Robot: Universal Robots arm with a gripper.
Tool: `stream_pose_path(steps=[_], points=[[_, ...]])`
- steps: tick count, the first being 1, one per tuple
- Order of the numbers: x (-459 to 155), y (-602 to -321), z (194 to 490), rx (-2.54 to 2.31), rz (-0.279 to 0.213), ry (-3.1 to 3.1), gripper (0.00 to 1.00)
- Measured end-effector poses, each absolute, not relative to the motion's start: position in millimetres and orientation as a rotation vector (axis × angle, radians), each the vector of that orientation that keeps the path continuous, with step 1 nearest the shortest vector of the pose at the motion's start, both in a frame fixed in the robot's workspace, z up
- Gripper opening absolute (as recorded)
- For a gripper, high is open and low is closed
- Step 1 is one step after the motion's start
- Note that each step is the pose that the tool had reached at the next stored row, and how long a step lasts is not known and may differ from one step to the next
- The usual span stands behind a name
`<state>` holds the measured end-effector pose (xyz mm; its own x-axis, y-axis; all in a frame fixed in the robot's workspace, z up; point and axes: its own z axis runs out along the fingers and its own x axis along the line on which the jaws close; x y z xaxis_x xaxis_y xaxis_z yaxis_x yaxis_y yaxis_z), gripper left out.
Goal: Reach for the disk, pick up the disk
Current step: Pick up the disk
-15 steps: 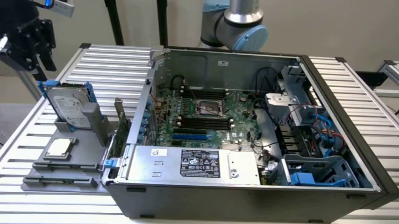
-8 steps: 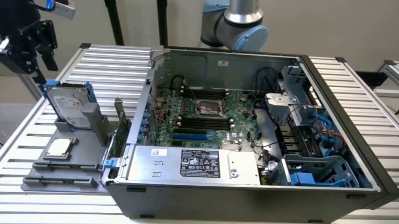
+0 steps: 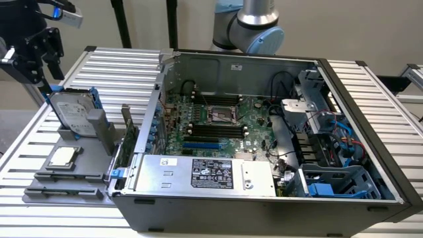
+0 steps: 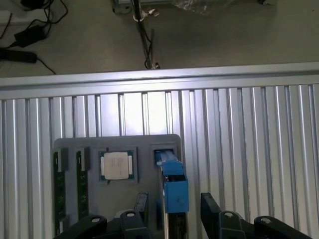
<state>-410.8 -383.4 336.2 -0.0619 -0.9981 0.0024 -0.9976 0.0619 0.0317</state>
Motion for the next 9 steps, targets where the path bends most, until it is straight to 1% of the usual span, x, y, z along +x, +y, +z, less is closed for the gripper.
stream_pose_path(steps=[9], points=[[-411, -383, 321, 2.137, -0.033, -2.271, 0.54]])
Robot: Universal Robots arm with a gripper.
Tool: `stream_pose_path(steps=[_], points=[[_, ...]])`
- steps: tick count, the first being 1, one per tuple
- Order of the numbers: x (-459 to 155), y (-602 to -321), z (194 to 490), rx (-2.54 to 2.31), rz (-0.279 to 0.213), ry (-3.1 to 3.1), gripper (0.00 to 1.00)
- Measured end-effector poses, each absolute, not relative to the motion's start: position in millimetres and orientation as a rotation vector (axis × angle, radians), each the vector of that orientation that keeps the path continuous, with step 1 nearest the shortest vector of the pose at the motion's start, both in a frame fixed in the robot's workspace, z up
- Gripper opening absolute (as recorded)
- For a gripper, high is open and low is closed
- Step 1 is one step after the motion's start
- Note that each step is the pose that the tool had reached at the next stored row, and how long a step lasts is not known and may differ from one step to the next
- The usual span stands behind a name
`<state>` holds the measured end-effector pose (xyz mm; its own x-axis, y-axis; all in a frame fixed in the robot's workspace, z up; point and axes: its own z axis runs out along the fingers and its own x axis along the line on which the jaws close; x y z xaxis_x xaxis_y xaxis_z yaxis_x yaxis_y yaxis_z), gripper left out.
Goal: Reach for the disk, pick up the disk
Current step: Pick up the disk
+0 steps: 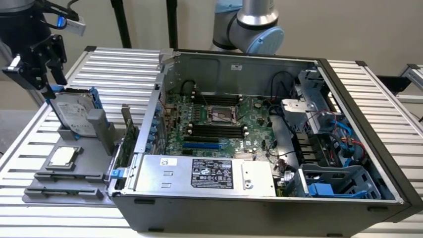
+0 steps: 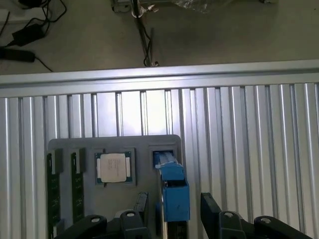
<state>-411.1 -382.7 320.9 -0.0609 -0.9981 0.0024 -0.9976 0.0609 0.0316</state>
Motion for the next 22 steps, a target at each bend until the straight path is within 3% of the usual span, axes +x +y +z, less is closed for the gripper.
stream_pose_path(steps=[22], points=[[-412, -383, 297, 2.161, -0.024, -2.256, 0.54]])
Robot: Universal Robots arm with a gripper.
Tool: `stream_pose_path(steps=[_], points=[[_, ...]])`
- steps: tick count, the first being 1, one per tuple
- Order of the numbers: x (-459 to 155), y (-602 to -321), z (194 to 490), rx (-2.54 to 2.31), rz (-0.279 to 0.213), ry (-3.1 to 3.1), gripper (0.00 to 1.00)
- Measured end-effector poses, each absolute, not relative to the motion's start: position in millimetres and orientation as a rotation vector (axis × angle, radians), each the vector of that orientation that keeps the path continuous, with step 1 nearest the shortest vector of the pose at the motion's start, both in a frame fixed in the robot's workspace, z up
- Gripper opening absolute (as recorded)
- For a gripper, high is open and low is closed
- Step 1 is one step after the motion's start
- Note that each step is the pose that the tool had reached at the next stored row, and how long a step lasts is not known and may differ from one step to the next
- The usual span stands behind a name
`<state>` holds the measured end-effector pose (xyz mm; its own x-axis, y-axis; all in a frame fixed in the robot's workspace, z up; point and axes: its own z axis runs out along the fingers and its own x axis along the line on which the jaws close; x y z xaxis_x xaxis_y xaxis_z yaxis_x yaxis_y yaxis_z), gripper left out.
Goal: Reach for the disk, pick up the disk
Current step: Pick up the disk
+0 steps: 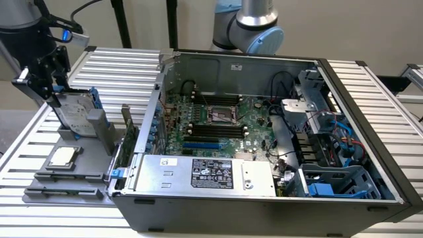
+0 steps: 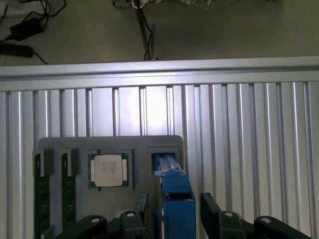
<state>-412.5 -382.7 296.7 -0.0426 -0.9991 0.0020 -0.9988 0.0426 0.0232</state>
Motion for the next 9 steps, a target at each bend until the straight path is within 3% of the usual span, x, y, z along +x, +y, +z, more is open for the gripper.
stream_pose_path(steps=[9], points=[[-415.0, -382.7, 295.8, 2.169, -0.017, -2.255, 0.54]])
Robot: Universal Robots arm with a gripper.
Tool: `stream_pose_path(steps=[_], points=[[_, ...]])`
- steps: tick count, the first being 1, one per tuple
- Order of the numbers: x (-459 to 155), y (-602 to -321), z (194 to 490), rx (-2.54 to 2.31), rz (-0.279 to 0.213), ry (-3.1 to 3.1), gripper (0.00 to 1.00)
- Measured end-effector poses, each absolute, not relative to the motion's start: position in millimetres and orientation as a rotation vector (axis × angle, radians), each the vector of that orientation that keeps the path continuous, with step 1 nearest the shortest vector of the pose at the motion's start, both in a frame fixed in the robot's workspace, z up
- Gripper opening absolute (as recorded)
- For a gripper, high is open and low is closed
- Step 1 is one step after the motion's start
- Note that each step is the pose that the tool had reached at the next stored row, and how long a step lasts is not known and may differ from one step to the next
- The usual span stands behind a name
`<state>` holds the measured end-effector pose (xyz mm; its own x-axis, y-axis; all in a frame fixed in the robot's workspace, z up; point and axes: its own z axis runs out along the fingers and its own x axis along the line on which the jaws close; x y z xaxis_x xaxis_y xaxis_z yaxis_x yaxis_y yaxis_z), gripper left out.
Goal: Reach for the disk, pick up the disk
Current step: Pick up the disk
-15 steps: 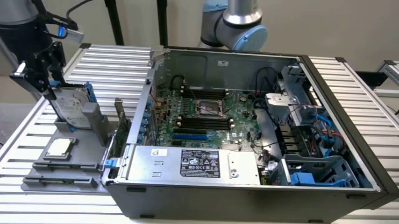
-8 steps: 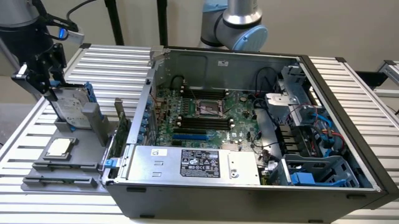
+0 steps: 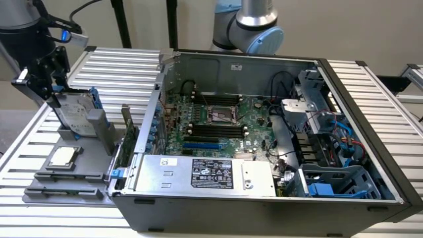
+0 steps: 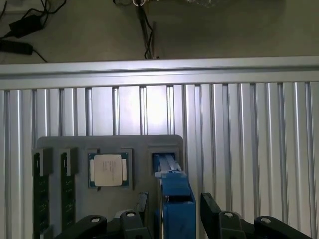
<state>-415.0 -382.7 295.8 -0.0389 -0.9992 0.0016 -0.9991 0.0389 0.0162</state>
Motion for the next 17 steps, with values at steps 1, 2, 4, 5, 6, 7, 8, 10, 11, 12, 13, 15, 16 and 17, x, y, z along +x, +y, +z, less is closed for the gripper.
stream_pose_path(steps=[1, 2, 4, 5, 6, 7, 8, 10, 11, 12, 13, 15, 16, 17], points=[[-415.1, -382.7, 295.7, 2.169, -0.016, -2.255, 0.54], [-415.3, -382.7, 295.7, 2.169, -0.017, -2.255, 0.54], [-415.6, -382.7, 295.4, 2.169, -0.017, -2.255, 0.54], [-415.7, -382.7, 295.3, 2.169, -0.017, -2.255, 0.54], [-415.8, -382.7, 295.2, 2.169, -0.017, -2.255, 0.54], [-416.0, -382.7, 295.1, 2.169, -0.016, -2.255, 0.54], [-416.0, -382.7, 295.0, 2.169, -0.016, -2.255, 0.54], [-416.2, -382.7, 294.7, 2.17, -0.015, -2.256, 0.54], [-416.3, -382.7, 294.6, 2.17, -0.015, -2.256, 0.54], [-416.3, -382.7, 294.5, 2.17, -0.014, -2.256, 0.54], [-416.3, -382.7, 294.4, 2.171, -0.013, -2.257, 0.54], [-416.4, -382.7, 294.4, 2.171, -0.013, -2.257, 0.54], [-416.5, -382.7, 294.3, 2.171, -0.012, -2.257, 0.54], [-416.5, -382.7, 294.2, 2.171, -0.012, -2.258, 0.54]])
